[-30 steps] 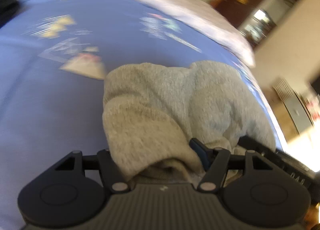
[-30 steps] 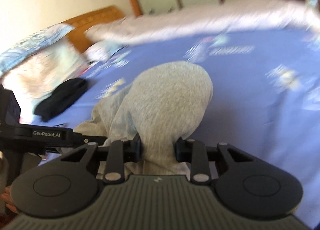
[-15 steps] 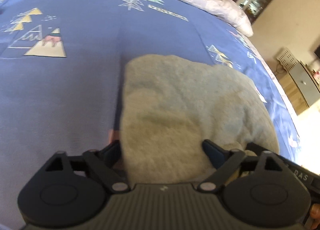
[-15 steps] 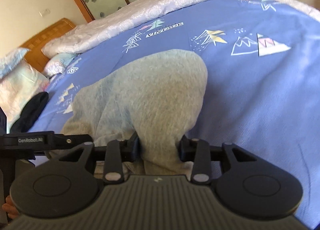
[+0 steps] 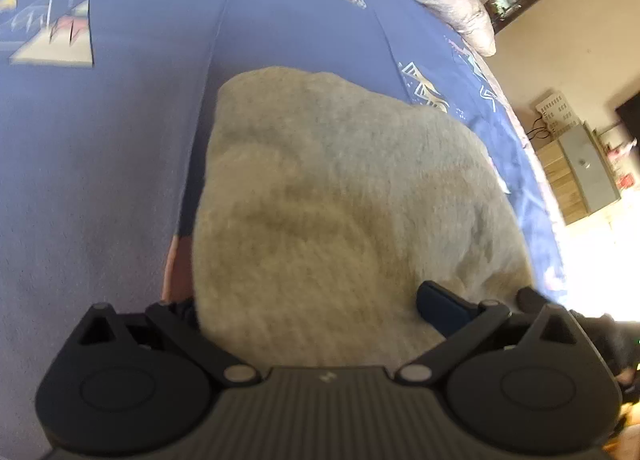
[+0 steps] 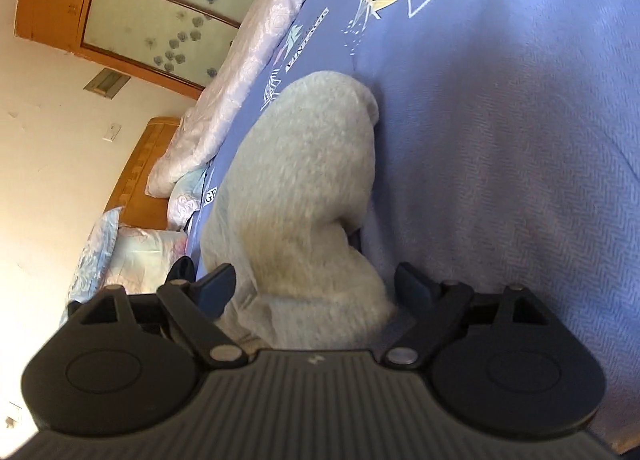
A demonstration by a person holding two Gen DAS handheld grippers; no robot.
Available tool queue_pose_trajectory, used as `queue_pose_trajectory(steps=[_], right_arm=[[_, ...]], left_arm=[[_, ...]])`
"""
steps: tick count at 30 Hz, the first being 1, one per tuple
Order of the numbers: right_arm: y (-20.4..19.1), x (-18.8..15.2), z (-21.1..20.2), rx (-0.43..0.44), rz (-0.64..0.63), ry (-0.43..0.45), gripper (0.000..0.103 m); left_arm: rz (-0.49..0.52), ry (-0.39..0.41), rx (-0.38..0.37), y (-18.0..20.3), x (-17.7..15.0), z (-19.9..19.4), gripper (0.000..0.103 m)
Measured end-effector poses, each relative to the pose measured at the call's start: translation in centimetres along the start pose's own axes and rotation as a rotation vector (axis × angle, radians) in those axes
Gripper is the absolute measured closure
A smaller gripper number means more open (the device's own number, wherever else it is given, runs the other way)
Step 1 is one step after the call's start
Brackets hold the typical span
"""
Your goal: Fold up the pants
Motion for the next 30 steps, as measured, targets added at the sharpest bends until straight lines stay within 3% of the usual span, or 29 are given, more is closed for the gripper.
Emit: queue_pose_trajectory(steps=[3,10,16,21,24,26,27,28,30], right_arm=[[-0.4,0.1,-0.1,-0.01,-0.007,0.009,0.014],[-0.9,-0.4,0.8,-0.016,-0.094,0.067,0.002],[-1.2,-0.3,1.7,-0.034,-0.162,0.021,0.0],[0.3,1.4,1.1,-0.059,-0.035,0.044,0.0],[1.1,2.6,1.4,-0.067,-0.019,0.051,0.007],[1.3,2.9,2.2,-0.056,-0.018,0.032,0.017],[1.0,2.9,2.9,-0.037,-0.023,0.011,0.028],[0.7,2.5,3.6,-0.007,-0.025,-0.02,0.04],[-0.3,1.4,5.3,-0.001,-0.054,-0.088,0.044]], left_arm=[[0.025,0.015,0.004,0.1,-0.5,-0.3,0.0],[-0.056,-0.029,-0.074,-1.4,0.2,-0.9,0.0],[-0.084,-0.048,-0.077,-2.3,2.0,-0.9,0.0],[-0.109,-0.07,-0.111,-2.6,2.1,-0.8,0.0],[-0.077,-0.07,-0.124,-2.2,1.0,-0.6,0.001],[-0.051,-0.04,-0.097,-1.4,0.3,-0.4,0.001],[-0.034,-0.022,-0.08,-0.9,-0.1,-0.3,0.004],[-0.021,-0.006,-0.065,-0.5,-0.3,-0.2,0.007],[-0.004,0.011,-0.044,0.1,-0.5,-0.2,0.026]])
Point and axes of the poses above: each gripper's, at about its wrist camera, not at the fingertips, and z roughly the way its jaws point, y to its right, x to its top, the point moved 5 cm from there along z, roughly the way its jaws point, and after that the axes turned 14 degrees about -z, right-handed, at the moved point
